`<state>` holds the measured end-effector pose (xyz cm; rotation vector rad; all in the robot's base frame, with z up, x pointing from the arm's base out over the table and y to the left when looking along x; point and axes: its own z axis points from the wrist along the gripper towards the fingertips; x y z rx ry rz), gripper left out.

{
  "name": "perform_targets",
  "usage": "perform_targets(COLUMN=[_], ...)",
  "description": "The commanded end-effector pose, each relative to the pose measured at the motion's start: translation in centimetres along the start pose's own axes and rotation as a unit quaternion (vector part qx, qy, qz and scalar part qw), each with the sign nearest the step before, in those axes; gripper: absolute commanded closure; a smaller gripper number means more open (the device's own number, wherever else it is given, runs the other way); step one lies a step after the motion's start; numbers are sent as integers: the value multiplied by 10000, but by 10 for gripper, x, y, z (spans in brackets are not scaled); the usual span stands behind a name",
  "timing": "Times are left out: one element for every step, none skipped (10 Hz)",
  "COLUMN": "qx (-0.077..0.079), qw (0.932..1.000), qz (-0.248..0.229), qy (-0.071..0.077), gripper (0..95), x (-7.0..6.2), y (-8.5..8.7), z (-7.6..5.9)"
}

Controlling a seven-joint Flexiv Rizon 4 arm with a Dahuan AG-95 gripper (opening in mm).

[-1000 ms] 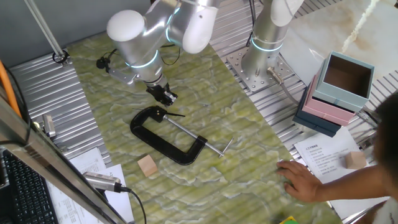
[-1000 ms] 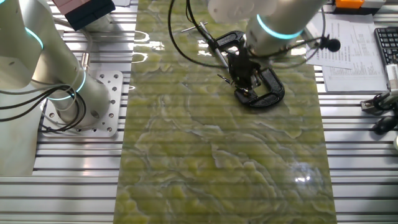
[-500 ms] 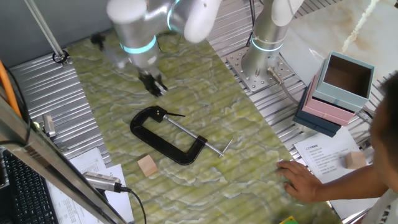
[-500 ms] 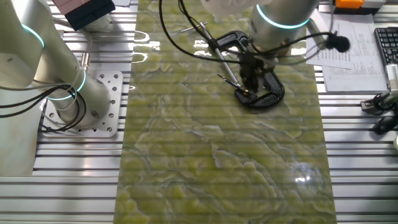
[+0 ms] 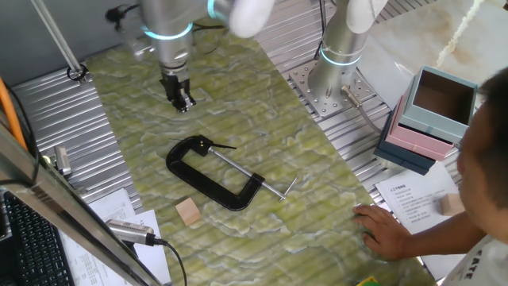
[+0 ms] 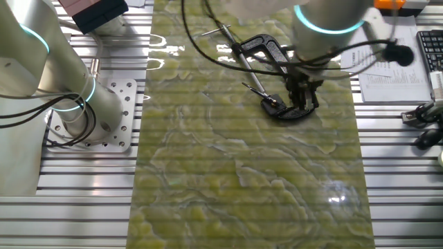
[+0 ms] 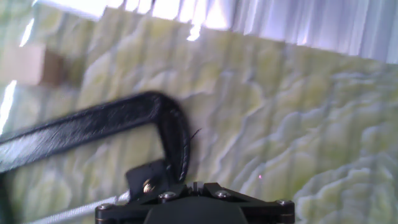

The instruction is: Turn the hands of a clock

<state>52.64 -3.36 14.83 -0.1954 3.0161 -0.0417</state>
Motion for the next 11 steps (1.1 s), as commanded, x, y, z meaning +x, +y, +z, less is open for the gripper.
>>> perform_targets(qx=[5, 6, 6, 9, 9, 6, 8, 18, 34, 30, 31], qw=[9994, 9995, 9998, 9998, 9998, 9998, 9998, 9998, 9999, 9999, 9999], qz=[277, 254, 105, 5, -150, -138, -141, -133, -106, -85, -89], qy=[-209, -203, -194, -192, -161, -121, -126, -130, -125, -130, -128], gripper=[950, 950, 950, 950, 950, 950, 950, 950, 950, 950, 950], x=[-8, -12, -15, -16, -16, -16, -16, -16, -16, -16, -16], y=[-2, -1, 0, 1, 2, 2, 2, 2, 2, 2, 2], z=[-2, -4, -5, -5, -4, -5, -6, -6, -7, -7, -7])
